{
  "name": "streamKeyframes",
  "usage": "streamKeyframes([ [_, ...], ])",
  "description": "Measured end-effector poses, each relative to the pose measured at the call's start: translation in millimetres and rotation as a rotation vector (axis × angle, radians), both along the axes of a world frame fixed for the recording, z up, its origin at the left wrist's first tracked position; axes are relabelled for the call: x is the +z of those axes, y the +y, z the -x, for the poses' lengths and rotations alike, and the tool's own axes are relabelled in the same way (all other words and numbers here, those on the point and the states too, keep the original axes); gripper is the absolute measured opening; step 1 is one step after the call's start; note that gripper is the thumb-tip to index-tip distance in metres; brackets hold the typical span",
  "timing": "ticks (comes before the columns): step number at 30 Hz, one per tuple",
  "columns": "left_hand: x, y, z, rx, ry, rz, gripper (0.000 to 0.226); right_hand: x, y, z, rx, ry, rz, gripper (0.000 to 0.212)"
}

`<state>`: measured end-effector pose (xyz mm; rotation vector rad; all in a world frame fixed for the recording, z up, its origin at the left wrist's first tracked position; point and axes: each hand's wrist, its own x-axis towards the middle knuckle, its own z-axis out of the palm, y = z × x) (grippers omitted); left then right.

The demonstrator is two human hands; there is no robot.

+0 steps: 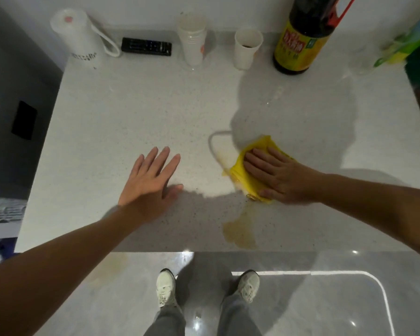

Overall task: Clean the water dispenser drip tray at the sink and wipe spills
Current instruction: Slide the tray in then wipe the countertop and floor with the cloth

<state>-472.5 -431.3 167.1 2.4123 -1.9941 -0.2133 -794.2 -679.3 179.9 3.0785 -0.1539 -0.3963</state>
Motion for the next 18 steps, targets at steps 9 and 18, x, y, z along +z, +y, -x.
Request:
streamKeyframes([
  [9,-3.5,-1.8,2.3,0.051,0.059,-0.003,0.076,4.7,152.7,79.5,-0.575,0.006,-0.073,0.077],
  [18,-8.5,0.8,1.2,0.011,0.049,0.095,0.072,1.6,233.6,-96.1,-1.216,-0.040,-0.237,0.086],
])
